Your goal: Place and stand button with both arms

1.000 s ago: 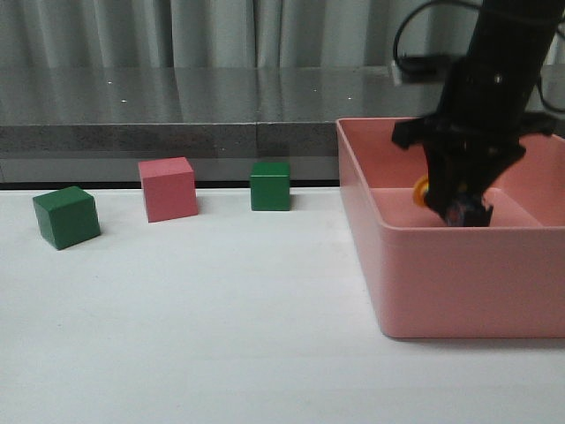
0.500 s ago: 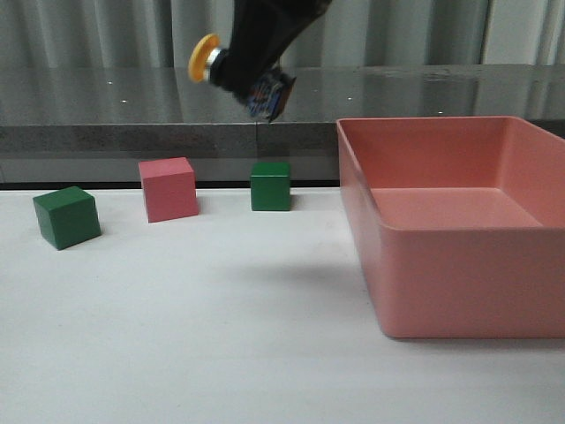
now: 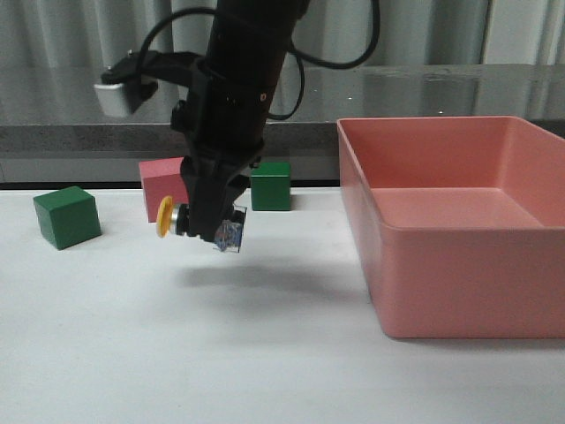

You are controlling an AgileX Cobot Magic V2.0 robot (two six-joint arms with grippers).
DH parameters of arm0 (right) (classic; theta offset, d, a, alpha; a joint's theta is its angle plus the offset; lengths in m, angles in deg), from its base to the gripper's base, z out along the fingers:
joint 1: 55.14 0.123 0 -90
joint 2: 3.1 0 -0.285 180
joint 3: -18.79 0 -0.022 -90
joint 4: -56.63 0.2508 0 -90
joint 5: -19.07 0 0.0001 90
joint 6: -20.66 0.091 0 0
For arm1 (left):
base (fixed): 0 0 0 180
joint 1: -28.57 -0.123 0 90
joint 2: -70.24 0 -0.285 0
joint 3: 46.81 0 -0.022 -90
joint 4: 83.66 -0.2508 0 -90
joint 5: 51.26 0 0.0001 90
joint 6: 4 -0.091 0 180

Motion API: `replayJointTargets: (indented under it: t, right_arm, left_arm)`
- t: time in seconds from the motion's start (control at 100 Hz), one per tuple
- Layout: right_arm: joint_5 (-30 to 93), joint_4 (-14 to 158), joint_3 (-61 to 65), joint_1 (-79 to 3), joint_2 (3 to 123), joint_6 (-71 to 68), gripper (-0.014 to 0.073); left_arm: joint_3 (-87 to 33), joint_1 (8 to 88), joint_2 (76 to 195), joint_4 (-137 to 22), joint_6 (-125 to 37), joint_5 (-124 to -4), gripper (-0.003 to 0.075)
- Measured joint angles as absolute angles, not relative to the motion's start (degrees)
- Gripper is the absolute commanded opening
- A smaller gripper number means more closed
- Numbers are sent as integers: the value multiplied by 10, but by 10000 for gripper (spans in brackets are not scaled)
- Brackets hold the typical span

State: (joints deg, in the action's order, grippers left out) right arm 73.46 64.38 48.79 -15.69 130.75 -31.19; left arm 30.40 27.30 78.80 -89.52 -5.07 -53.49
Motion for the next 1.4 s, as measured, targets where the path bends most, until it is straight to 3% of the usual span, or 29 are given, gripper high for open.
replayJointTargets:
  t: [0.13, 0.2, 0.34, 0.41, 0.46, 0.57, 0.64, 0.71, 0.84, 1.18, 1.4]
  right_arm:
    - [732, 641, 488, -157, 1326, -312, 44]
    - [732, 641, 488, -157, 1327, -312, 178]
    - [732, 641, 497, -157, 1327, -312, 534]
    - [732, 641, 507, -157, 1327, -311, 627]
    - [733, 641, 517, -157, 1327, -306, 644]
    - [751, 641, 545, -157, 1327, -283, 604]
    - [779, 641, 567, -157, 1323, -262, 509]
    - [811, 641, 589, -160, 1314, -235, 331]
    - [861, 641, 614, -178, 1285, -188, -95]
    - [901, 637, 613, -292, 1153, -54, -76]
    - [888, 637, 504, -356, 997, -37, -76]
  left_arm:
    - [304, 273, 788, -895, -51, -535, -20]
    - [304, 273, 788, -895, -51, -535, -20]
    - [304, 273, 788, -895, -51, -535, -20]
    - [304, 273, 788, -895, -51, -535, -20]
    - [304, 273, 788, -895, -51, -535, -20]
    - [304, 273, 788, -895, -51, -535, -20]
    - [304, 273, 788, -895, -51, -535, -20]
    - [304, 273, 788, -895, -51, -535, -20]
    - [304, 273, 788, -895, -51, -535, -20]
    - [304, 273, 788, -895, -51, -535, -20]
    - [304, 273, 788, -895, -51, -535, -20]
